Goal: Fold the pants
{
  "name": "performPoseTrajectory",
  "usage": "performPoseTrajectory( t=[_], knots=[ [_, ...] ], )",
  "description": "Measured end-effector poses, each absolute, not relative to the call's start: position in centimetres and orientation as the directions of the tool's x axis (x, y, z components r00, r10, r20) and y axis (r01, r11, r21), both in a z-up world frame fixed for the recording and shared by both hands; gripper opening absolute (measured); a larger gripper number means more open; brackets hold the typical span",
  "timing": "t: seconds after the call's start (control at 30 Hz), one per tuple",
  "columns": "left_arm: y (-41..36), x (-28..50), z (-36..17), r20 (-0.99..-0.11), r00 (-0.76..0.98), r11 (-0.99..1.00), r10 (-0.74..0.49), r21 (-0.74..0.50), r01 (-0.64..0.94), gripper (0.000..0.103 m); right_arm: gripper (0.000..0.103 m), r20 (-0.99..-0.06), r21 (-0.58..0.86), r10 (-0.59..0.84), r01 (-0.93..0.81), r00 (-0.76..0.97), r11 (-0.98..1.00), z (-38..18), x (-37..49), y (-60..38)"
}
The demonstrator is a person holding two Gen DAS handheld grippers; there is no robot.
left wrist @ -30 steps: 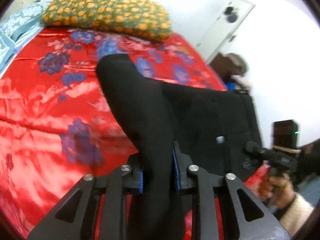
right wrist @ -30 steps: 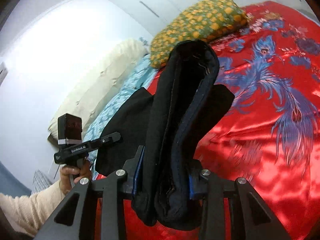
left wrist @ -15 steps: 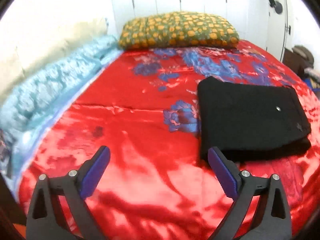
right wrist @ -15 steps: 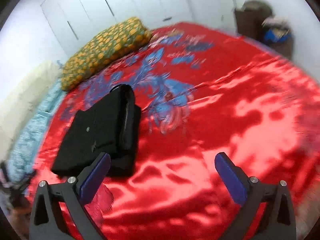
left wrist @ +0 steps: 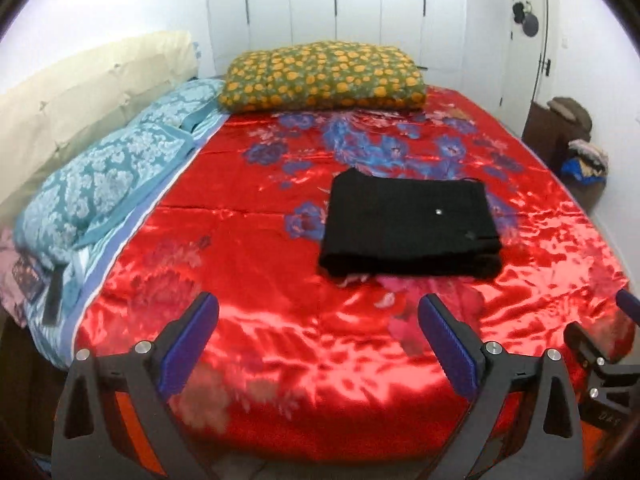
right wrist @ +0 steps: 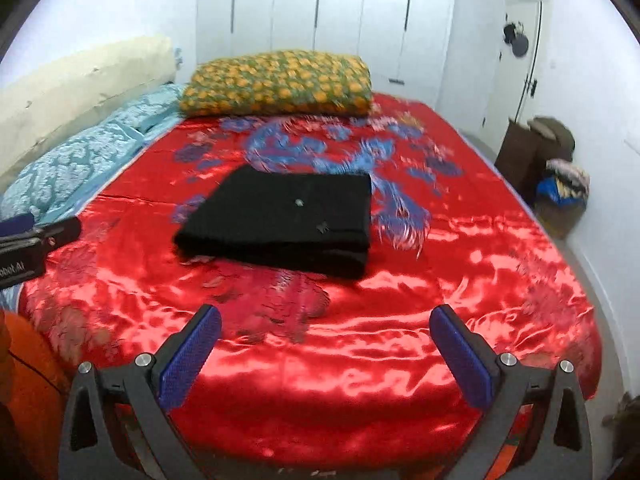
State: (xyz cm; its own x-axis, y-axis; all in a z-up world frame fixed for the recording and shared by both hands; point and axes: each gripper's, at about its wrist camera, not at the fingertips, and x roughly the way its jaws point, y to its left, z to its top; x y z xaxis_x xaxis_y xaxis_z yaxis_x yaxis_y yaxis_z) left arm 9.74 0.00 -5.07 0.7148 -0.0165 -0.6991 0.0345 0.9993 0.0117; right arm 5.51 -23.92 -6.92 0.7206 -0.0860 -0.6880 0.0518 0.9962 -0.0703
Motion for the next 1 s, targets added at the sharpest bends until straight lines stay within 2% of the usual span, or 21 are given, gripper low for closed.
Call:
performPoseTrajectory(
  t=[0.17,0.4,0.6,0.8,1.0],
  knots=[
    [0.6,7.1,-3.0,-0.700,0.704,0.993,-0.117,-0.061,0.105,0.100,0.103,-0.666,-0.085,-0.105,0.065,0.738,0.994,-4.2,2.5,-22.6],
    [-0.2,4.9,-1.0,-0.692,0.719,0.992,-0.062,0.039,0.123,0.102,0.103,-0.651,-0.062,-0.112,0.095,0.751,0.994,-1.7,-0.1,-21.9],
    [0.2,4.4,-0.3,-0.702,0.703,0.990,-0.111,-0.016,0.141,0.102,0.103,-0.633,-0.056,-0.102,0.086,0.768,0.995,0.6,-1.0,-21.0],
    [0.4,4.2,0.1,-0.704,0.704,0.993,-0.093,-0.016,0.116,0.103,0.103,-0.633,-0.077,-0.109,0.078,0.767,0.994,0.9,-1.3,-20.2],
    [0.2,3.7,0.6,-0.688,0.724,0.994,-0.046,0.040,0.100,0.103,0.103,-0.631,-0.093,-0.127,0.089,0.765,0.992,1.2,-1.3,-20.2]
  ],
)
